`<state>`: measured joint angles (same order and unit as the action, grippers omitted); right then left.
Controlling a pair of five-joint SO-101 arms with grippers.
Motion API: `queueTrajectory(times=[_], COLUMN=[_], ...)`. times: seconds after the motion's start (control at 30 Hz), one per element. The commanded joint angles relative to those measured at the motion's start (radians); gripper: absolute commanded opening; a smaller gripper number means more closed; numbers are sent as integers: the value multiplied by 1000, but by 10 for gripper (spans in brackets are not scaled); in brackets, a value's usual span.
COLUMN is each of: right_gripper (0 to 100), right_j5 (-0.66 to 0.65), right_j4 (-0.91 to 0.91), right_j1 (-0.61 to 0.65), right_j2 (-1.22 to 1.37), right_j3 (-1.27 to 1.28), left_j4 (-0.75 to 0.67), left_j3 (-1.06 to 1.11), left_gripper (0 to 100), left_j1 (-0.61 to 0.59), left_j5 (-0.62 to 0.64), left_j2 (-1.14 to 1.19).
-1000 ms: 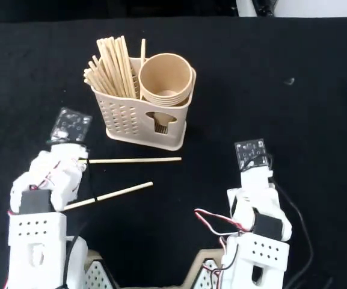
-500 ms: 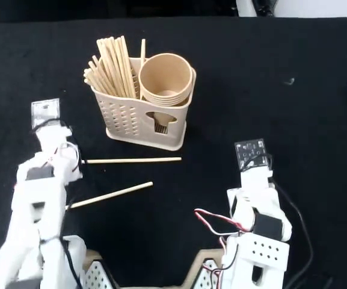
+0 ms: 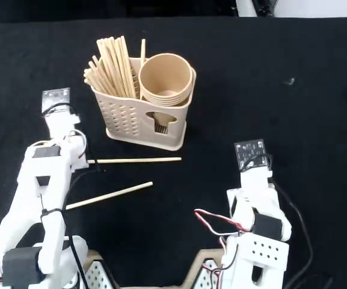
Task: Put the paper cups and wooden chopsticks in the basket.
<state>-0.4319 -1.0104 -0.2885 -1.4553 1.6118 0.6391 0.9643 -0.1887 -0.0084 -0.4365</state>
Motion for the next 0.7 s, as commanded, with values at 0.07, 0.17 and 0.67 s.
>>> queueTrajectory(times=[0.07,0.17,0.67], right_gripper=[198,198,198], right_j5=[-3,-3,-3], right_j4=[18,18,18], right_j1=[-17,-17,-17], right_j2=[1,1,1], right_j3=[-5,-5,-5], left_j4=[-5,-54,-28], left_j3=[-15,4,67], left_gripper=[30,30,30], left_j1=[91,91,104], left_j5=[11,18,71], left_j2=[2,2,0])
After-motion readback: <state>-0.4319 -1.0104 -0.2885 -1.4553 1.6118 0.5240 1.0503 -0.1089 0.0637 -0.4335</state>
